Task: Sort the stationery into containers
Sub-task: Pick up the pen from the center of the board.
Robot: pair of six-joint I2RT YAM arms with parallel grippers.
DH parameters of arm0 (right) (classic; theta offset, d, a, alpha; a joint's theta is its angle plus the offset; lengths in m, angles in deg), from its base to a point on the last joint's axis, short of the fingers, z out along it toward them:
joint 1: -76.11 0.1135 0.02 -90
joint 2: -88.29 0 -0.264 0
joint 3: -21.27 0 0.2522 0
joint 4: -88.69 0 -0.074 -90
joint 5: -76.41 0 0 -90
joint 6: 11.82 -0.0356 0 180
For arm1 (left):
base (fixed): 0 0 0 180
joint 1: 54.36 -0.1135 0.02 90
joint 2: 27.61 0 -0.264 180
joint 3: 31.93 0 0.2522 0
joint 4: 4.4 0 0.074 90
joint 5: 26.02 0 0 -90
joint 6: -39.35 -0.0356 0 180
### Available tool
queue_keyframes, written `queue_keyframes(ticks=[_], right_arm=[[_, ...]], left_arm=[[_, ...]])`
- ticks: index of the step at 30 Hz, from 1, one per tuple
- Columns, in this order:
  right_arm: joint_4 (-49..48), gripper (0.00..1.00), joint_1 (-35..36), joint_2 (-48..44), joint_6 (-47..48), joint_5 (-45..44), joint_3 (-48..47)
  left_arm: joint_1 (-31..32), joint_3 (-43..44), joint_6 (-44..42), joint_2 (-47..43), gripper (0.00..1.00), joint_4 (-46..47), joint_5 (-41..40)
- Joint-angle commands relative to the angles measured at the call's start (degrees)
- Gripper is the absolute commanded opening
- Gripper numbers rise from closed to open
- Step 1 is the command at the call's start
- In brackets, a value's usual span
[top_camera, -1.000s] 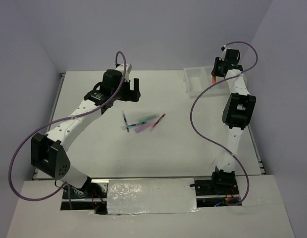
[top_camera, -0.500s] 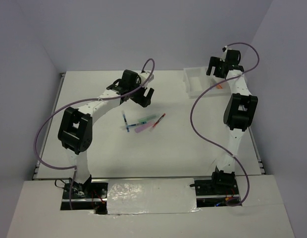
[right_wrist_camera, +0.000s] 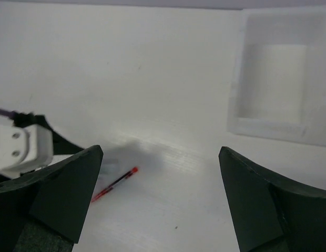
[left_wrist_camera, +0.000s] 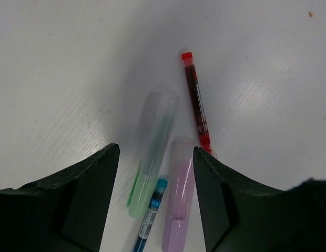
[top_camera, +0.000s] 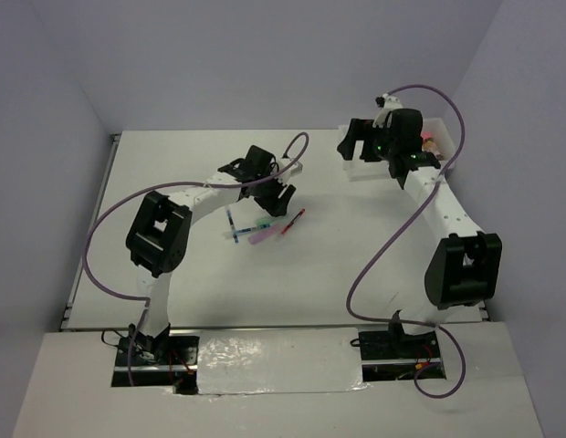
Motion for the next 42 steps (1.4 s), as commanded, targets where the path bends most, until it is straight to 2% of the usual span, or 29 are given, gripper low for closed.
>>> queue_keyframes(ticks=[1,10,16,18,19,22,25,26,27,28,30,31,34,35,38,42], right_arm=[[-3.98,1.00,1.04,-3.15,-1.48,2.14,6.10],[-5.83,1.00,3.32,-11.32,-2.97,2.41,12.44],[-6.70,1.00,3.76,-15.01,-3.41,2.93,14.11],[-7.58,1.00,3.85,-15.89,-4.02,3.28,15.25],[-8.02,1.00,3.85,-15.99,-4.55,3.46,15.78],[-12.13,1.00,3.76,-16.16,-7.70,5.39,18.50],[-16.52,1.00,3.85,-15.46,-11.48,8.64,21.66],[-18.03,1.00,3.77,-15.55,-12.72,8.99,22.72],[-20.48,1.00,3.85,-15.90,-14.29,11.35,26.21],[-29.38,1.00,4.29,-16.33,-18.31,13.55,28.77],[-40.57,1.00,5.25,-16.34,-23.08,17.76,36.30],[-49.59,1.00,7.09,-15.73,-25.45,20.74,37.92],[-52.31,1.00,10.96,-12.65,-26.61,18.24,38.55],[-53.36,1.00,11.32,-12.21,-27.49,17.18,39.42],[-58.20,0.99,11.76,-11.07,-30.92,16.03,41.09],[-61.10,0.97,12.38,-8.43,-33.72,19.71,40.39]], left_arm=[[0.74,0.48,-0.85,2.90,0.70,2.57,-0.40],[0.65,-1.72,0.21,5.63,0.62,6.79,-3.38],[0.65,0.04,1.09,7.92,0.43,7.31,-5.32],[0.56,0.39,1.62,7.84,0.29,7.84,-5.68],[0.56,0.48,1.88,7.75,0.19,8.02,-5.77],[0.48,0.92,3.63,6.43,0.00,9.07,-5.85],[0.39,0.31,6.70,2.93,0.00,12.21,-6.64],[0.30,-0.04,10.02,0.48,0.00,13.02,-6.99],[0.21,-0.57,11.53,-0.68,0.00,13.81,-7.00],[0.21,-1.18,13.55,-3.47,0.00,16.95,-7.52],[0.21,-3.11,20.49,-6.04,0.00,19.78,-5.78],[0.30,-3.99,27.39,-8.31,0.00,24.49,-4.72],[0.47,-8.82,38.67,-12.18,0.00,31.37,-1.91],[0.56,-10.40,44.89,-13.07,0.00,36.62,-1.38],[0.74,-15.94,53.44,-15.89,0.00,44.19,-0.24],[1.09,-16.57,58.13,-17.30,0.00,48.97,3.54]])
